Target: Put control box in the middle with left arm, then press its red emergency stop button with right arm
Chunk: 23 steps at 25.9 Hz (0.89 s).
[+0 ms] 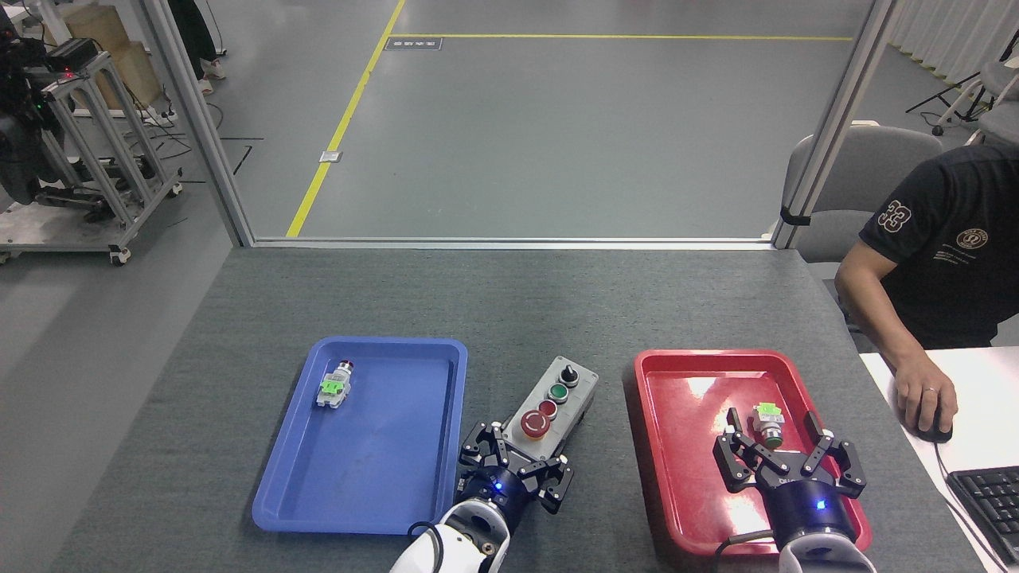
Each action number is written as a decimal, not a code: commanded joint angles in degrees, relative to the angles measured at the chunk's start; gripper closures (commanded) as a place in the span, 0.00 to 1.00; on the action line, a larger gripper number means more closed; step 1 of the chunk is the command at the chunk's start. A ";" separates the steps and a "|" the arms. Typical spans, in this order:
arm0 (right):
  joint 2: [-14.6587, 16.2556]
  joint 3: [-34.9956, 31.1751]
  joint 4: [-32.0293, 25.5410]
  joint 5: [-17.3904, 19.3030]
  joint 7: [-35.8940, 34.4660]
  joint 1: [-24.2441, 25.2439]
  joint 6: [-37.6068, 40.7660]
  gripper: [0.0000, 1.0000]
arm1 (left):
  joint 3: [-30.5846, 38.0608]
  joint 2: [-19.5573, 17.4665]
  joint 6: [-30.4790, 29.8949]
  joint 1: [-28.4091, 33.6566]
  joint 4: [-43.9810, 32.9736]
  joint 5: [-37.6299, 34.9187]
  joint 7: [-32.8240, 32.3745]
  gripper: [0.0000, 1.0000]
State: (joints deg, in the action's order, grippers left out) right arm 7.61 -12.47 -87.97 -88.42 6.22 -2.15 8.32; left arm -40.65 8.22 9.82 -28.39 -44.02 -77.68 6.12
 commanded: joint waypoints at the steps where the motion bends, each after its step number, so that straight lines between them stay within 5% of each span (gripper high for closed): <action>1: 0.13 -0.63 -0.01 0.00 -0.15 -0.22 0.03 0.00 | -3.47 0.04 0.38 -0.52 1.48 0.08 -0.15 1.00; 3: 0.13 -0.72 0.08 0.00 -0.15 -0.49 -0.06 0.00 | -3.56 -0.04 0.38 -0.52 1.39 0.08 -0.15 1.00; 5: 0.21 -0.80 0.17 0.00 -0.24 -1.01 -0.49 0.00 | -3.38 -0.13 0.64 -0.52 1.48 0.25 -0.23 0.36; 7: 0.13 -1.07 0.17 0.00 -0.24 -1.01 -1.29 0.00 | -2.85 -0.13 2.14 -0.52 0.78 0.34 -0.15 0.03; 10: 0.39 -1.07 0.17 0.00 -0.41 -1.01 -1.29 0.01 | -1.97 -1.62 0.64 3.16 -6.60 1.83 0.21 0.01; 15: 0.39 -0.89 0.43 -0.18 -0.33 -1.19 -0.93 0.14 | 6.82 -19.38 -10.08 17.84 -32.80 8.51 0.56 0.01; 16: 0.39 -0.89 0.35 -0.09 -0.33 -1.19 -0.58 0.25 | 9.89 -22.28 -12.01 21.45 -36.84 10.36 0.64 0.01; 19: 0.92 0.43 0.87 0.09 -0.33 -1.89 3.89 1.00 | 22.89 -27.20 -18.52 28.83 -45.10 13.96 1.08 0.01; 23: 3.82 3.94 2.98 0.09 -0.33 -6.20 18.14 1.00 | 38.37 -26.41 -24.93 30.59 -46.24 14.32 1.26 0.01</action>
State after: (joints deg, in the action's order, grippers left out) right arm 9.70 -10.56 -86.08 -88.36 5.86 -5.80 17.94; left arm -12.92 -17.64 -10.93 0.11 -88.05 -64.24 7.52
